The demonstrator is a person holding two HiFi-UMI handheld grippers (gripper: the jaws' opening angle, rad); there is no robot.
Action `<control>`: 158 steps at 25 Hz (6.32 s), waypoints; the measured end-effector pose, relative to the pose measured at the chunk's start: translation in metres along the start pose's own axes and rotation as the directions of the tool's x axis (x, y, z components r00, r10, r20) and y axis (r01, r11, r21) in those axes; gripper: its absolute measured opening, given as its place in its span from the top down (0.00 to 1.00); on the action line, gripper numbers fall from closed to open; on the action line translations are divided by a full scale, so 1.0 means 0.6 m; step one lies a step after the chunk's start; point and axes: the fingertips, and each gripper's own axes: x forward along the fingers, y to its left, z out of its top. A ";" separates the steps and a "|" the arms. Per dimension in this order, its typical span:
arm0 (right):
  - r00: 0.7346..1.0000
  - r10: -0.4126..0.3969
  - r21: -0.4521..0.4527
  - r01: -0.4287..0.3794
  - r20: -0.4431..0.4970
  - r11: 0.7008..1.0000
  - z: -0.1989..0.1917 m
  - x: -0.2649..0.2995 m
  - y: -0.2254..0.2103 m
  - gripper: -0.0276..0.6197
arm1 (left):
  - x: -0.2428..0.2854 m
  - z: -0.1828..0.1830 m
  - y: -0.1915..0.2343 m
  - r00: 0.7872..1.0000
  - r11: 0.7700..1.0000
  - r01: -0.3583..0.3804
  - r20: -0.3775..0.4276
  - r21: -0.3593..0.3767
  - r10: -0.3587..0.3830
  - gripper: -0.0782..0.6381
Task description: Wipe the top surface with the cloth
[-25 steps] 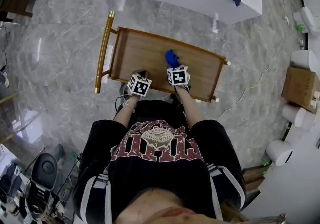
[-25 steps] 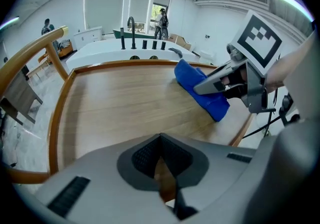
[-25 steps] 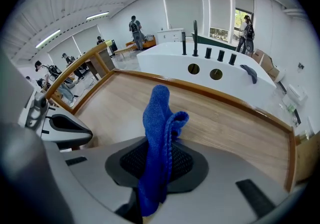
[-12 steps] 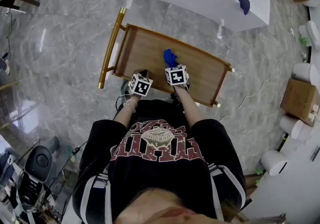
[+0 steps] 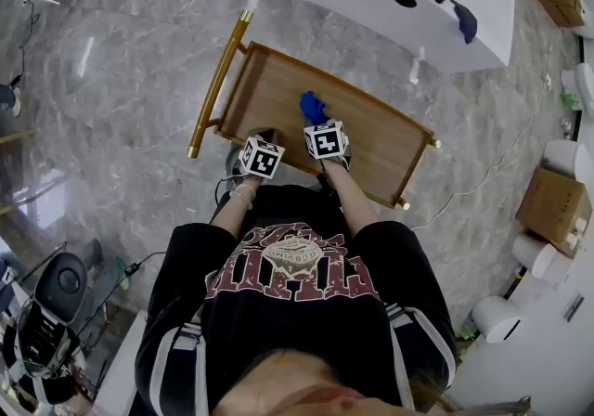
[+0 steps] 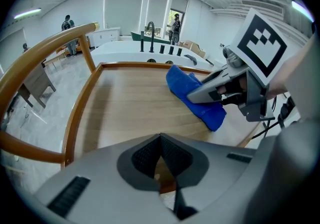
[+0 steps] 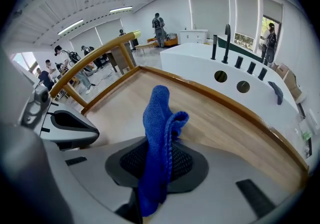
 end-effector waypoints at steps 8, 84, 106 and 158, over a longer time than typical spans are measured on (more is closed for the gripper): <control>0.999 0.033 -0.067 -0.033 -0.002 0.997 0.020 0.019 0.024 0.82 | -0.010 -0.006 0.031 0.999 0.997 -0.044 0.016 -0.063 0.045 0.82; 0.932 0.361 -0.025 -0.361 0.022 0.932 0.118 0.113 0.367 0.82 | -0.106 -0.103 0.168 0.981 0.899 -0.110 0.100 -0.423 0.166 0.82; 0.944 0.329 -0.161 -0.323 0.015 0.933 0.095 0.100 0.337 0.82 | -0.089 -0.090 0.147 0.990 0.937 -0.094 0.071 -0.337 0.125 0.82; 0.986 0.136 0.092 -0.145 0.100 0.985 -0.034 -0.010 0.106 0.82 | -0.001 -0.001 -0.032 0.997 0.993 0.071 -0.028 -0.095 -0.074 0.82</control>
